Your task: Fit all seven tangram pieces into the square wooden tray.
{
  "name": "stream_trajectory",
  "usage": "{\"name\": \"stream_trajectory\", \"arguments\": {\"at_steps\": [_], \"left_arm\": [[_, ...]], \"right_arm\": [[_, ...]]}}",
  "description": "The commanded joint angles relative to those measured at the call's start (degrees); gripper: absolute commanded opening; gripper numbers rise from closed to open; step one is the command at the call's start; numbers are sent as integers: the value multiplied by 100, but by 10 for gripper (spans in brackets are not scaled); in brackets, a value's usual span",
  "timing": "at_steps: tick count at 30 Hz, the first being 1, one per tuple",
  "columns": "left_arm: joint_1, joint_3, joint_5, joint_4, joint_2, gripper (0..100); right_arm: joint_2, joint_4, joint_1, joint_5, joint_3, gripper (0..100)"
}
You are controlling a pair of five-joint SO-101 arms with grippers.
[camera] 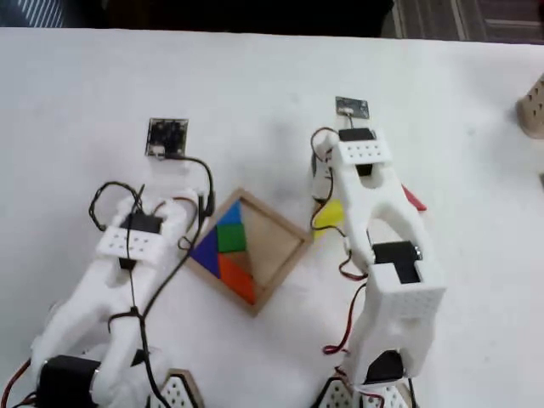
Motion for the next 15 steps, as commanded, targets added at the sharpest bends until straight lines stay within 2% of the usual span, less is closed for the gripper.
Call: {"name": "stream_trajectory", "arguments": {"at_steps": [1, 5, 10, 15], "left_arm": [[-75, -325, -70, -211, -22, 181], [-75, -325, -70, -211, -31, 181], [-75, -325, -70, -211, -31, 181], [-75, -325, -70, -211, -22, 181]], "right_arm": [[-224, -40, -215, 26, -18, 314], [-277, 119, -277, 18, -18, 373], [-347, 505, -277, -26, -79, 320], [-224, 400, -163, -440, -79, 315]]}}
